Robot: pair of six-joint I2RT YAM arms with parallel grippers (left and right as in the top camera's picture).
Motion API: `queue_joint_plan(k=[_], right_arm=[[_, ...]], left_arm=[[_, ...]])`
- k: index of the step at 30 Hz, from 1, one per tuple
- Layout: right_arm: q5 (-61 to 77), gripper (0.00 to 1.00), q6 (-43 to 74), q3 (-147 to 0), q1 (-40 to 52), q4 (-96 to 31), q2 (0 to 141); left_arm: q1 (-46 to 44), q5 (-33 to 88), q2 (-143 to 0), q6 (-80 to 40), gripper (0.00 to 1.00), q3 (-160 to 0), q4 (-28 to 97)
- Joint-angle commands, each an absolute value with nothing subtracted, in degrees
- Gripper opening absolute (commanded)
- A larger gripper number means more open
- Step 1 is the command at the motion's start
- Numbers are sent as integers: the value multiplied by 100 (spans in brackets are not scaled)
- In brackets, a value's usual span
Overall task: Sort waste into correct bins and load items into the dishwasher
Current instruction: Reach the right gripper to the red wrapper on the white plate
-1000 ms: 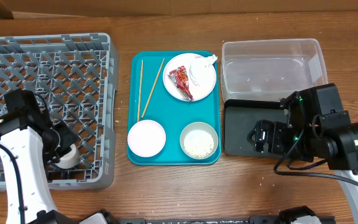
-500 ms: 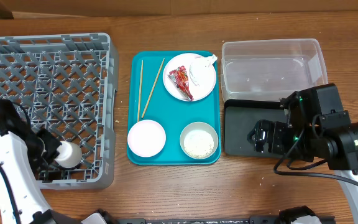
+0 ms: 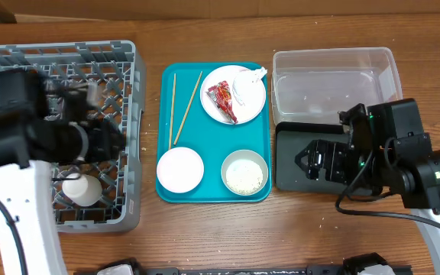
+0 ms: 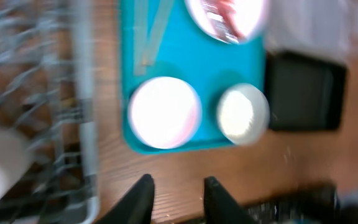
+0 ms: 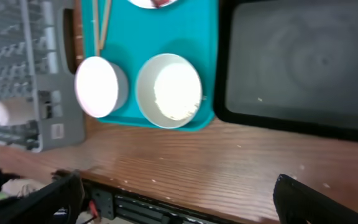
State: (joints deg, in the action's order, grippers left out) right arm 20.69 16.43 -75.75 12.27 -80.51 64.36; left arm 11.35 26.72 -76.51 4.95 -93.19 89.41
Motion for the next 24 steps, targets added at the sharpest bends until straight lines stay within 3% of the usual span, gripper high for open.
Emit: queue_joint_plan(k=[1,3,9,16,24], right_arm=[[2327,100,1347,-7620,1435,-7981,6587],[2180,100,1352,-7620,1610,-7940,6810],[1885,82,1341,-7623,2206,-7188,7758],[1756,79,1323,-7815,2464,-5723,8875],[1496,80,674,-9524,2480,-5739,10965]], left_arm=[[480,2895,-7428,965,47,-9452,8934],[211,2655,-7422,961,100,-9452,8882],[19,2526,-7487,878,100,-9452,8866],[19,2486,-7489,880,100,-9452,8864],[19,2486,-7489,878,100,-9452,8864]])
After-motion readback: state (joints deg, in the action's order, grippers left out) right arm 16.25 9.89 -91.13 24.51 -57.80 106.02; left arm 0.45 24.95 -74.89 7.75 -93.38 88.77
